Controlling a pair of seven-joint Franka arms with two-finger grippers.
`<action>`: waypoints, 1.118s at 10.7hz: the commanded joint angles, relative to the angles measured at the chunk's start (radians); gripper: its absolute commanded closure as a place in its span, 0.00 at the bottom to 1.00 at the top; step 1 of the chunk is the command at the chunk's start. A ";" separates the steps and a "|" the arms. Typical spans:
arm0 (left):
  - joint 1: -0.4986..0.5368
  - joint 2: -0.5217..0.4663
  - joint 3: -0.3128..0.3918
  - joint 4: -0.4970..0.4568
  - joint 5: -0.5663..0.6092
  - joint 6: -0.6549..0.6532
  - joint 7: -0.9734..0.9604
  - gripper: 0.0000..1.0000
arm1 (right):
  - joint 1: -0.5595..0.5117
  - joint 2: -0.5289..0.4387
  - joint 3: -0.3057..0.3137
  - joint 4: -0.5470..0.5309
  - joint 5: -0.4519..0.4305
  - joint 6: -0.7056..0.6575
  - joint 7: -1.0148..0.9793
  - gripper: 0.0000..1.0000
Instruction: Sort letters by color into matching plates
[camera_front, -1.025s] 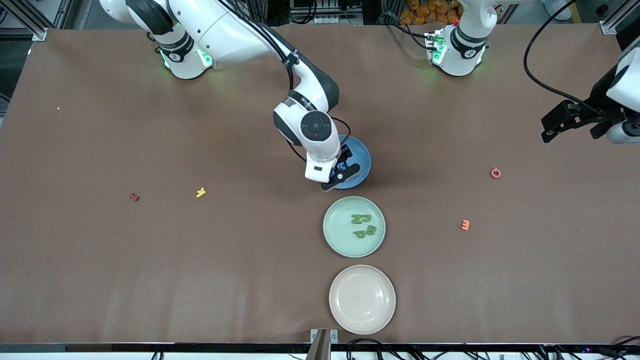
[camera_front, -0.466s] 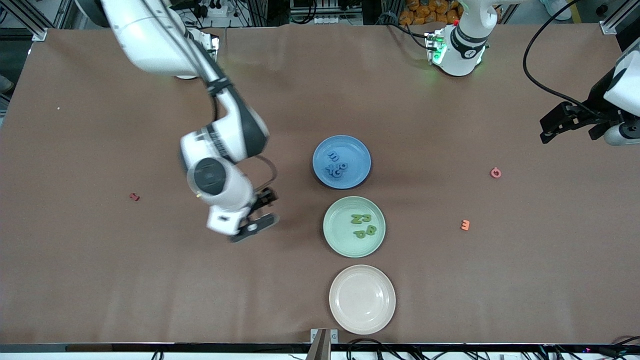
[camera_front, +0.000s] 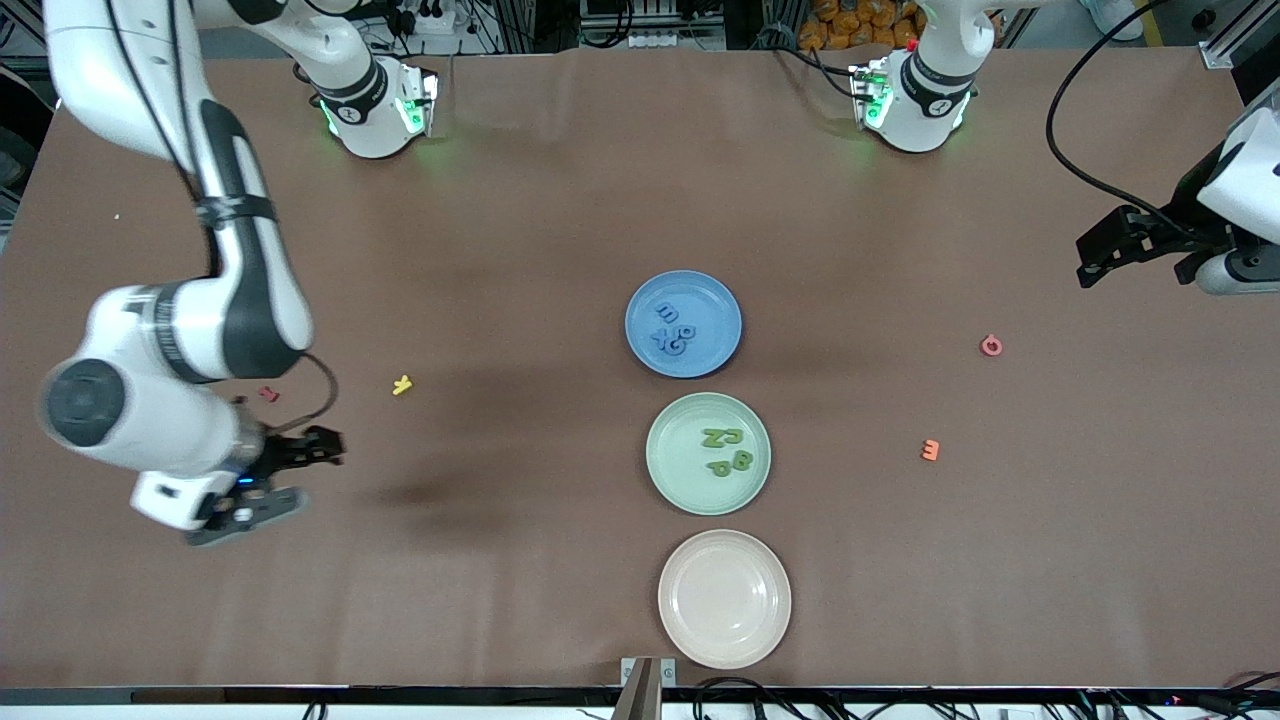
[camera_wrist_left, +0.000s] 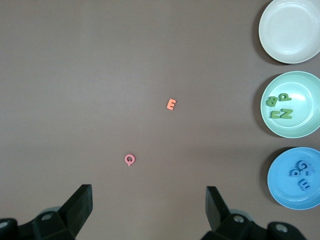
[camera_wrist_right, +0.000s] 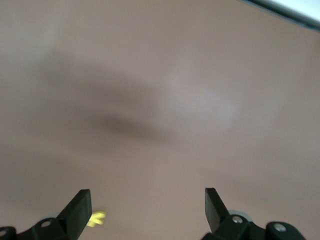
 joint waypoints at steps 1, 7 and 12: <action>0.006 -0.002 0.001 -0.006 -0.023 -0.004 0.047 0.00 | -0.028 -0.102 -0.090 -0.036 -0.011 -0.062 -0.072 0.00; 0.006 -0.001 0.001 -0.007 -0.023 -0.004 0.047 0.00 | -0.034 -0.407 -0.119 -0.047 -0.092 -0.453 0.151 0.00; 0.006 0.004 0.001 -0.006 -0.011 -0.004 0.047 0.00 | 0.015 -0.608 -0.119 -0.180 -0.091 -0.535 0.363 0.00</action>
